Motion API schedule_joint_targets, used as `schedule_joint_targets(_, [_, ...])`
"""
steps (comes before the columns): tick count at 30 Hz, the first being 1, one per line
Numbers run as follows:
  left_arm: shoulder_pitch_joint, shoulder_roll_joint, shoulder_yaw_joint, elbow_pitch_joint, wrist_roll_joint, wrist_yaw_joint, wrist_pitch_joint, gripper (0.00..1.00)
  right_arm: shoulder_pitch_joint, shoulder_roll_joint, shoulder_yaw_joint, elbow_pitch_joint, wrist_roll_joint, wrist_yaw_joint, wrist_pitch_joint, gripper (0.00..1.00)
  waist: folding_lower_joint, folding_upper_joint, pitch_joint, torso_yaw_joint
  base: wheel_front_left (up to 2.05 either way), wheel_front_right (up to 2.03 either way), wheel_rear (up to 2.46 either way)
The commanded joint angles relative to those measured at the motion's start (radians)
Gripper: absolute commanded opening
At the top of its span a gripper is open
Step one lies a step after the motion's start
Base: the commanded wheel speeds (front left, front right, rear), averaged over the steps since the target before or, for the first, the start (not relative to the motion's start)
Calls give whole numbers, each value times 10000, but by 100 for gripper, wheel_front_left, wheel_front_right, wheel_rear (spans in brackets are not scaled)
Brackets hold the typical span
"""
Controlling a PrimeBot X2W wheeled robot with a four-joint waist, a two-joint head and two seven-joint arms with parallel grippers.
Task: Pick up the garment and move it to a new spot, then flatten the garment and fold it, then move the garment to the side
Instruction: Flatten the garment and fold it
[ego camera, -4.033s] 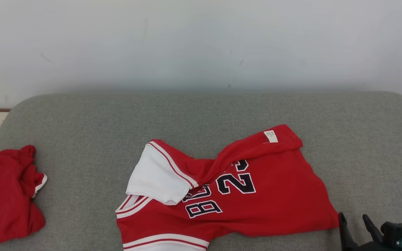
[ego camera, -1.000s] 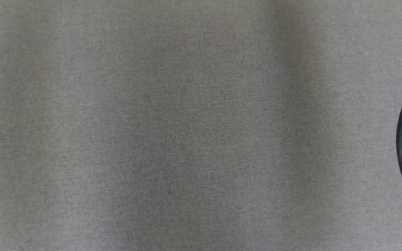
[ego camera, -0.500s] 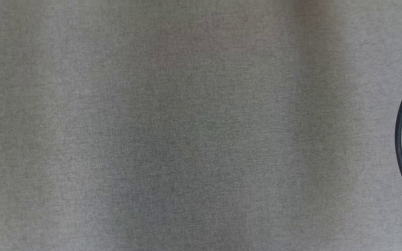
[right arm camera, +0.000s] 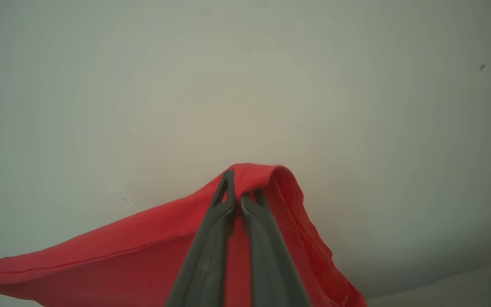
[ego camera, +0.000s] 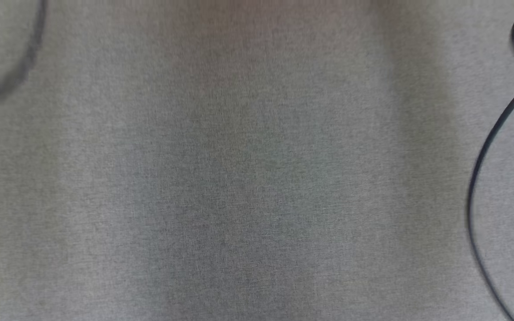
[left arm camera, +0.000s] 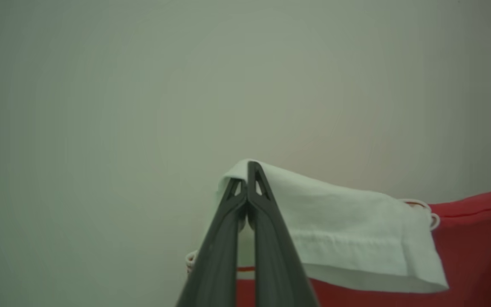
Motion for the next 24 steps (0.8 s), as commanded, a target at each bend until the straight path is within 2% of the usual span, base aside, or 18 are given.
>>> schedule_joint_targets(1, [458, 114, 100, -249, -80, 92, -52, 0, 369, -156, 115, -182, 103, 5, -61, 0, 0, -1, -305, -18, 0, 0, 0])
schedule_joint_targets(5, [2594, 289, 386, -2150, -444, 603, -48, 0, 1858, -534, 581, -1163, 546, 5, -269, 0, 0, -1, -824, 41, 0, 0, 0])
schedule_joint_targets(13, [7023, 761, 927, -6362, -1132, 2109, 385, 0, 4818, -985, 1186, -2784, 1307, 5, -775, 0, 0, -1, -1531, 74, 0, 0, 0])
schedule_joint_targets(16, [8629, 859, 1146, -7511, -1265, 2659, 385, 0, 5832, -1071, 1355, -3221, 1438, 5, -944, 0, 0, -1, -1763, 57, 0, 0, 0])
schedule_joint_targets(20, [10733, 699, 1266, -8556, -1551, 3185, 254, 0, 7166, -1169, 1503, -3649, 1660, 5, -1081, 0, 0, -1, -2072, 45, 0, 0, 0])
schedule_joint_targets(24, [13064, 247, 1386, -9052, -1746, 3531, 35, 0, 8692, -1418, 1518, -4039, 1881, 5, -1181, 0, 0, -1, -2459, 24, 0, 0, 0])
